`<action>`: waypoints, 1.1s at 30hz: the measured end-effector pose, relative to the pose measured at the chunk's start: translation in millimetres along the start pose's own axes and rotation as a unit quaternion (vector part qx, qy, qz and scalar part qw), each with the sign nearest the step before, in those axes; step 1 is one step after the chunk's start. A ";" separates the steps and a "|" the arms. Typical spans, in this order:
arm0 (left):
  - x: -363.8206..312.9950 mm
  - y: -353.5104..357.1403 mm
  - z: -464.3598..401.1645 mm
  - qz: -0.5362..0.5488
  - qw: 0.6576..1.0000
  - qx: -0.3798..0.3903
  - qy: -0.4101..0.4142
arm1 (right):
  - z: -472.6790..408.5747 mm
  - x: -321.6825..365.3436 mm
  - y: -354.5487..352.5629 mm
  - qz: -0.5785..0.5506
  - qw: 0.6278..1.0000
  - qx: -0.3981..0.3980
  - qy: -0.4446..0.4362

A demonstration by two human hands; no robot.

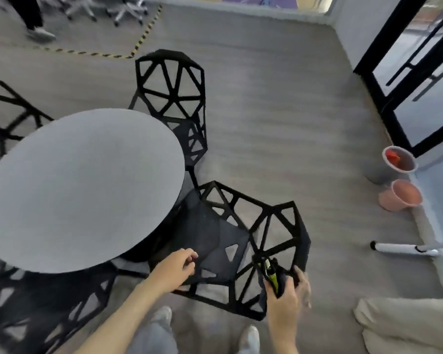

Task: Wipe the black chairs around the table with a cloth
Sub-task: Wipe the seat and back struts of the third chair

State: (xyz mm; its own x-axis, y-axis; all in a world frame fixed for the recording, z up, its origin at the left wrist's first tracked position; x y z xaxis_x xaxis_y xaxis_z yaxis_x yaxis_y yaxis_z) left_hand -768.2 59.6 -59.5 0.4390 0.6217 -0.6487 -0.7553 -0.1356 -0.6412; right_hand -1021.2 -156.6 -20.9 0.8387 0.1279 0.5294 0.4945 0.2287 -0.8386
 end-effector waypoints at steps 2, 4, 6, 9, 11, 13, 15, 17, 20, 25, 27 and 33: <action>18.1 19.4 -6.8 0.023 0.999 -0.008 -0.044 | 1.6 -1.9 18.6 0.025 0.999 0.007 -0.036; 35.6 37.4 -14.0 0.048 0.995 -0.020 -0.085 | 3.0 1.9 32.3 0.049 0.997 0.012 -0.055; 44.4 50.0 -22.1 0.085 0.990 -0.036 -0.111 | -0.3 -0.2 44.4 0.072 0.996 0.020 -0.055; 67.0 67.2 -27.7 0.106 0.980 -0.056 -0.157 | 1.5 -5.9 48.6 0.088 0.991 -0.012 -0.103; 89.4 81.5 -36.1 0.067 0.983 -0.034 -0.168 | 2.3 -11.4 48.7 0.085 0.985 -0.036 -0.146; 113.3 93.7 -44.7 -0.022 0.988 0.007 -0.156 | 4.2 -12.6 47.8 0.089 0.975 -0.063 -0.192; 136.3 105.5 -51.2 -0.092 0.985 0.053 -0.137 | 3.3 -12.0 46.6 0.092 0.967 -0.091 -0.220; 158.8 115.9 -55.2 -0.130 0.978 0.096 -0.129 | -2.6 -13.1 42.7 0.084 0.963 -0.118 -0.227; 179.4 135.2 -56.0 -0.178 0.972 0.118 -0.098 | -20.2 -16.3 35.1 0.061 0.959 -0.142 -0.238; 188.6 167.2 -36.2 -0.160 0.984 0.073 -0.040 | -49.6 -15.8 30.1 0.087 0.955 -0.145 -0.245; 189.6 169.8 -35.0 -0.170 0.984 0.056 0.001 | -52.1 -10.4 26.2 0.120 0.943 -0.158 -0.266; 208.9 183.8 -37.1 -0.117 0.990 0.073 -0.001 | -38.4 6.0 29.4 0.201 0.910 -0.151 -0.331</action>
State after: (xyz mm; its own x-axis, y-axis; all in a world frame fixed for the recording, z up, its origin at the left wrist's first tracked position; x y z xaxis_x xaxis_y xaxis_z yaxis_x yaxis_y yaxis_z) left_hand -797.2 135.9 -328.1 0.6100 0.6241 -0.4883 -0.6949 0.1251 -0.7082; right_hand -992.8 -186.1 -47.4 0.6943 0.7180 0.0504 0.3030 -0.2280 -0.9253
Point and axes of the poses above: each hand's wrist, its own z-axis away from the middle knuckle, its own y-axis out of the palm, x = y × z, the point moved 8 cm from there along -z, towards the middle knuckle, and after that the axes turned 10 degrees about y, right-handed, at the moved point
